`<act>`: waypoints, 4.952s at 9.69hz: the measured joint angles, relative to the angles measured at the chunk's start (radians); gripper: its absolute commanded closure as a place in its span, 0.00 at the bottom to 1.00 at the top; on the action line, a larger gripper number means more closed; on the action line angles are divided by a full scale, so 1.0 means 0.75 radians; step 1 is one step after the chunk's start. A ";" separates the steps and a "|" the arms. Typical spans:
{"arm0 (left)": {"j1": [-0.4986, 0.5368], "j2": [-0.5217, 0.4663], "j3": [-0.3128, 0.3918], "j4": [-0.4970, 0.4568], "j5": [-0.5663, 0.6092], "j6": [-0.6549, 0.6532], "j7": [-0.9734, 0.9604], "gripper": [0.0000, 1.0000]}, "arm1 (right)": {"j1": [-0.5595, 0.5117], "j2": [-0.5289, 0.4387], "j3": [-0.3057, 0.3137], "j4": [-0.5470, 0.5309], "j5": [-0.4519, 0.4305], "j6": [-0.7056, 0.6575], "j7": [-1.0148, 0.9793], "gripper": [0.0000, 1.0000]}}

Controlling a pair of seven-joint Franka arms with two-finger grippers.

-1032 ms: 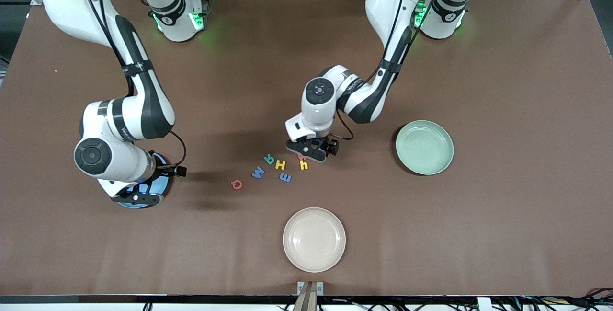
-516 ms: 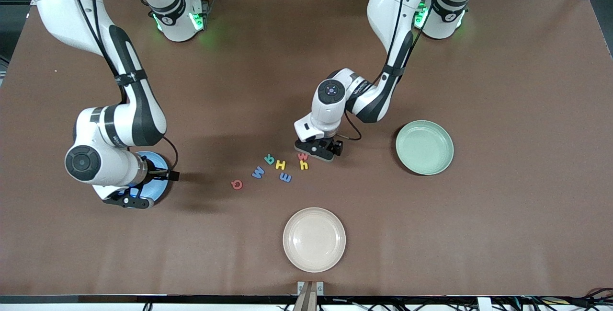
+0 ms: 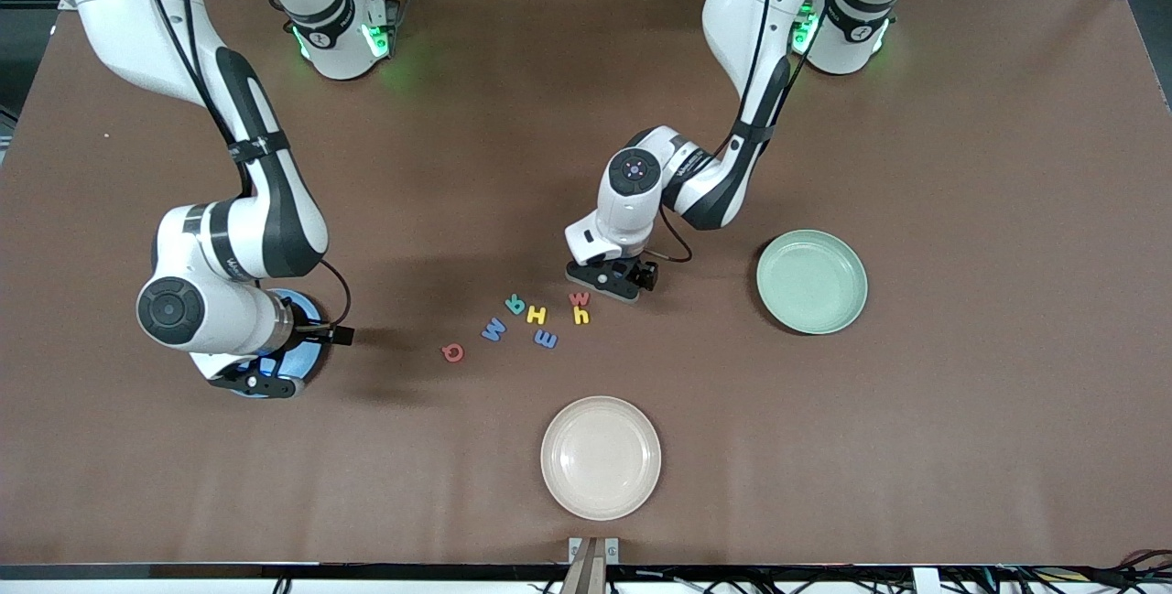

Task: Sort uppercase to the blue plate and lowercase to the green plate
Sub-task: 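Lower the left gripper and grasp the blue lowercase q, then carry the blue q to the green plate while the right gripper grasps the pink Q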

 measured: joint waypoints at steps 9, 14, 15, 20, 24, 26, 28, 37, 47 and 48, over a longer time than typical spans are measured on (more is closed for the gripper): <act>0.017 -0.043 -0.006 -0.044 0.000 0.001 0.017 0.26 | 0.005 0.000 -0.003 0.010 0.016 0.000 0.016 0.00; 0.010 -0.042 -0.022 -0.038 -0.001 0.000 0.016 0.39 | 0.003 -0.004 -0.005 0.013 0.016 0.000 0.016 0.00; 0.010 -0.040 -0.022 -0.038 -0.001 0.000 0.016 0.38 | 0.003 -0.004 -0.005 0.014 0.016 0.000 0.016 0.00; 0.013 -0.040 -0.009 -0.037 -0.001 0.000 0.017 0.38 | 0.000 -0.006 -0.006 0.019 0.017 0.001 0.016 0.00; 0.031 -0.038 -0.003 -0.030 -0.001 0.000 0.019 0.39 | 0.000 -0.006 -0.006 0.020 0.017 0.001 0.016 0.00; 0.031 -0.033 -0.004 -0.025 -0.001 0.000 0.019 0.53 | 0.000 -0.006 -0.006 0.020 0.017 0.002 0.016 0.00; 0.031 -0.033 -0.002 -0.024 -0.001 -0.001 0.019 0.57 | 0.000 -0.006 -0.006 0.021 0.017 0.002 0.016 0.00; 0.027 -0.036 0.003 -0.019 -0.001 -0.010 0.018 0.76 | 0.002 -0.006 -0.005 0.023 0.021 0.007 0.063 0.00; 0.104 -0.156 0.027 0.005 0.124 -0.469 0.156 0.93 | 0.138 0.088 0.007 0.028 0.057 0.212 0.487 0.00; 0.110 -0.192 0.036 0.005 0.125 -0.548 0.213 0.94 | 0.169 0.114 0.008 0.033 0.057 0.243 0.574 0.00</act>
